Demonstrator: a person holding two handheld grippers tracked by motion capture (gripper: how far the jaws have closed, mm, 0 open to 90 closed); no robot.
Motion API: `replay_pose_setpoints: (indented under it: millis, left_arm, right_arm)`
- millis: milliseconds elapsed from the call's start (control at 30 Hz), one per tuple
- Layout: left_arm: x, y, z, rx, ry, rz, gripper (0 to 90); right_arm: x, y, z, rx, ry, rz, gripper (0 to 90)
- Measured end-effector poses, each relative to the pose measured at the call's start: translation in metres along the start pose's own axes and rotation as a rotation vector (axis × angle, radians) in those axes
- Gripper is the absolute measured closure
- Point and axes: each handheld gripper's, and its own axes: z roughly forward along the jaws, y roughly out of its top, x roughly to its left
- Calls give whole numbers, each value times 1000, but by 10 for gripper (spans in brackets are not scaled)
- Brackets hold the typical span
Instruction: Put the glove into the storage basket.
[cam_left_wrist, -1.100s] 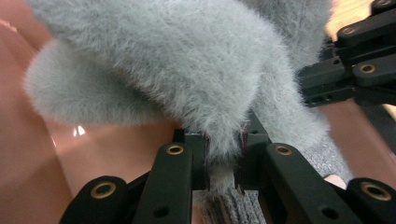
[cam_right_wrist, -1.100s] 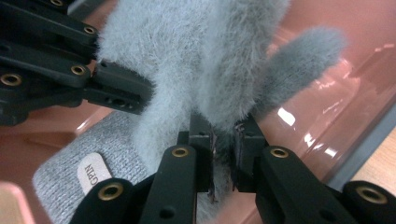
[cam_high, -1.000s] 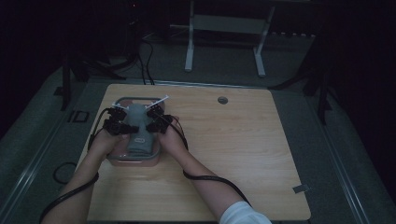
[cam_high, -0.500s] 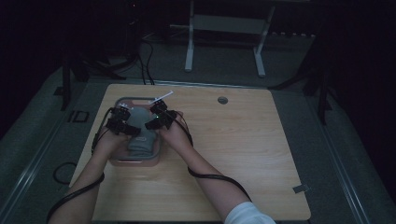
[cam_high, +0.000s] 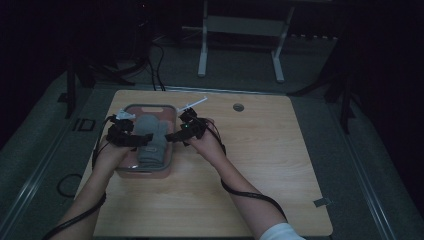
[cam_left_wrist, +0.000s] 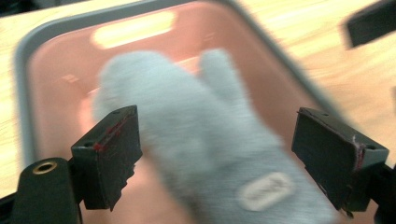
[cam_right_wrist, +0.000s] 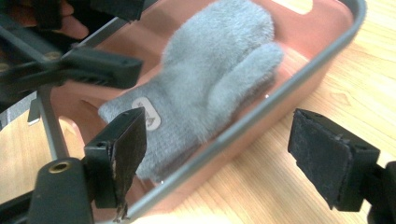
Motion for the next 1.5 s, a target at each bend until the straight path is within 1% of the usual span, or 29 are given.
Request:
replay_pose_setpoints:
  millis: [33,100,133,200,267,333,367,400,433,467,500,567,667,700,733,767,800,867,1033,1100,1133,1200,1233,1267,1400,1467,1500]
  left_arm:
    - [-5,0,-2,-9,-17,8,162]
    - [-16,-1,-5,-30,-36,41,162]
    - [-19,-2,-7,-39,-44,48,162]
    - [-27,-3,-10,-53,-71,52,162]
    - [-35,-4,-15,-69,-82,72,162]
    - [-41,-5,-18,-73,-102,78,162]
    - [-41,-5,-18,-73,-102,78,162]
    - [-50,-7,-21,-82,-127,86,162]
    - [-54,-7,-23,-86,-135,89,162]
    - [-59,-9,-25,-96,-154,95,162]
    - [-63,-9,-27,-103,-166,98,162]
    - [-71,-10,-28,-110,-195,98,162]
    - [-84,-13,-29,-112,-216,127,162]
    - [-84,-13,-29,-112,-216,127,162]
    - [-93,-15,-29,-118,-240,134,162]
    - [-93,-15,-29,-118,-240,134,162]
    - [-97,-16,-29,-119,-255,141,162]
    - [-105,-19,-28,-125,-274,151,162]
    - [-127,-29,-21,-104,-347,191,162]
    - [-134,-32,-18,-99,-384,200,162]
    - [-137,-34,-15,-97,-410,202,162]
    - [-141,-38,-9,-99,-449,204,162]
    - [-143,-41,-6,-100,-459,213,162]
    - [-146,-43,-2,-91,-463,218,162]
    - [-155,-55,12,-69,-465,243,162]
    - [-161,-61,19,-54,-469,262,162]
    - [-163,-65,23,-54,-475,278,162]
  right_arm:
    - [0,-2,-3,-3,11,-5,193]
    - [1,-6,-7,-5,14,-27,193]
    - [1,-8,-9,-3,8,-34,193]
    - [1,-11,-12,-9,12,-43,193]
    - [2,-15,-16,-11,9,-58,193]
    - [2,-19,-19,-22,0,-77,192]
    - [2,-19,-19,-22,0,-77,192]
    - [1,-24,-21,-26,-2,-85,191]
    - [1,-26,-21,-27,-3,-86,191]
    - [1,-28,-22,-26,-7,-88,191]
    - [0,-31,-23,-30,0,-85,191]
    - [0,-34,-24,-30,-6,-92,192]
    - [0,-41,-26,-18,-16,-105,197]
    - [0,-43,-27,-14,-19,-108,197]
    - [-1,-46,-29,-12,-17,-109,197]
    - [-1,-46,-29,-12,-17,-109,197]
    - [-2,-48,-30,-12,-17,-112,197]
    - [-4,-54,-35,-19,-17,-107,197]
    - [-8,-72,-43,-23,-15,-124,196]
    - [-10,-80,-46,-28,-12,-126,196]
    - [-11,-84,-47,-30,-8,-128,196]
    - [-12,-93,-50,-29,-12,-134,195]
    - [-13,-97,-51,-28,-12,-142,190]
    - [-13,-101,-52,-21,-17,-150,185]
    - [-16,-117,-52,0,-44,-184,178]
    - [-20,-125,-53,2,-44,-181,178]
    - [-22,-129,-53,-8,-38,-183,178]
